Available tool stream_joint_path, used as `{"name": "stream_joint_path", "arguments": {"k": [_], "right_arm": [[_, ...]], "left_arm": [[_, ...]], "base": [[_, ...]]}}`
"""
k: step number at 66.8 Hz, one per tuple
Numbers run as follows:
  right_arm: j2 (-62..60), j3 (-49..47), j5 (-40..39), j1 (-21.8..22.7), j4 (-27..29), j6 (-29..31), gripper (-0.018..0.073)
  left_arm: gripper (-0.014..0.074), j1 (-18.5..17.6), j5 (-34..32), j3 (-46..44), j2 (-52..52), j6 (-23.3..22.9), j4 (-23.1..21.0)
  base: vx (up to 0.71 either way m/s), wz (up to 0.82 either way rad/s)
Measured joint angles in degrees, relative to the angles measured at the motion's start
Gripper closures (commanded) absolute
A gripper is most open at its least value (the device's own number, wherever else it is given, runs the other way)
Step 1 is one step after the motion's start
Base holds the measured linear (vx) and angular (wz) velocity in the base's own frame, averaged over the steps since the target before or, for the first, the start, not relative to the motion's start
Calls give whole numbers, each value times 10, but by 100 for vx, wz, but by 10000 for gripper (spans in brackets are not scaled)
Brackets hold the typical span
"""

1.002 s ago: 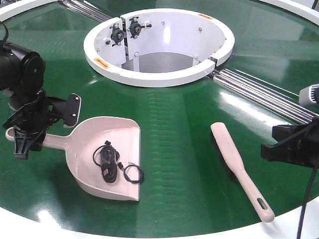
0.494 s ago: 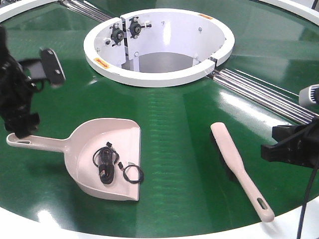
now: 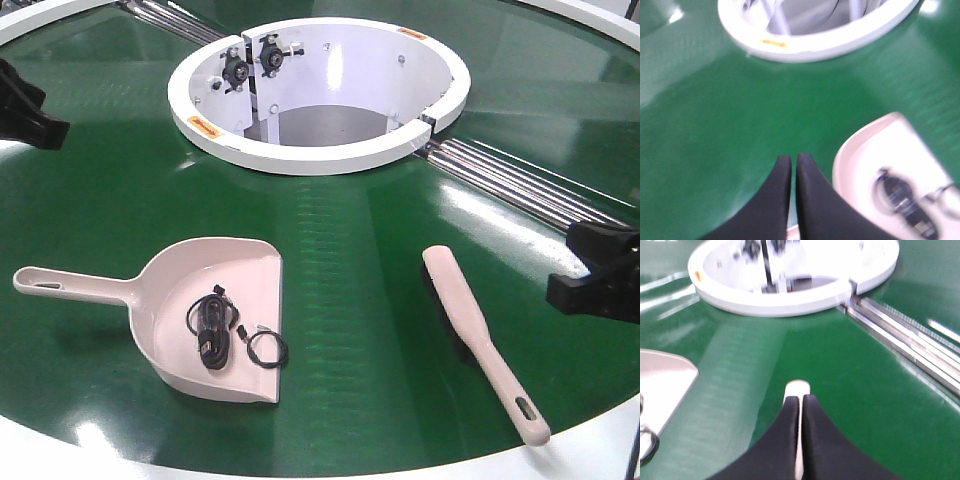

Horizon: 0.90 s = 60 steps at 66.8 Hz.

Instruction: Clean and inspect green conveyor with broom and dustpan

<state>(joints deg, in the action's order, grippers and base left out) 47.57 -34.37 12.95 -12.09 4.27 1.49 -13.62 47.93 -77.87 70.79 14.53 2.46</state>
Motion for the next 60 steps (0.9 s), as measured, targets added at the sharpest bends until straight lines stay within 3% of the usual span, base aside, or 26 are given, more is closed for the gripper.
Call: {"name": "stream_joint_path", "arguments": {"k": [13,29,60], "right_arm": [[-33,54,-34,0,1,16,563],[-33,57,-45,0,5,17,563],[-33,57,-45,0,6,17,563]], "left_arm": [[604,0,-187,225,-143,-4,-79],[603,0,-371,413,-276,-6,-95],[603,0,-391,450,-315,-6,-97]], "base": [[0,0],[0,0],[0,0]]}}
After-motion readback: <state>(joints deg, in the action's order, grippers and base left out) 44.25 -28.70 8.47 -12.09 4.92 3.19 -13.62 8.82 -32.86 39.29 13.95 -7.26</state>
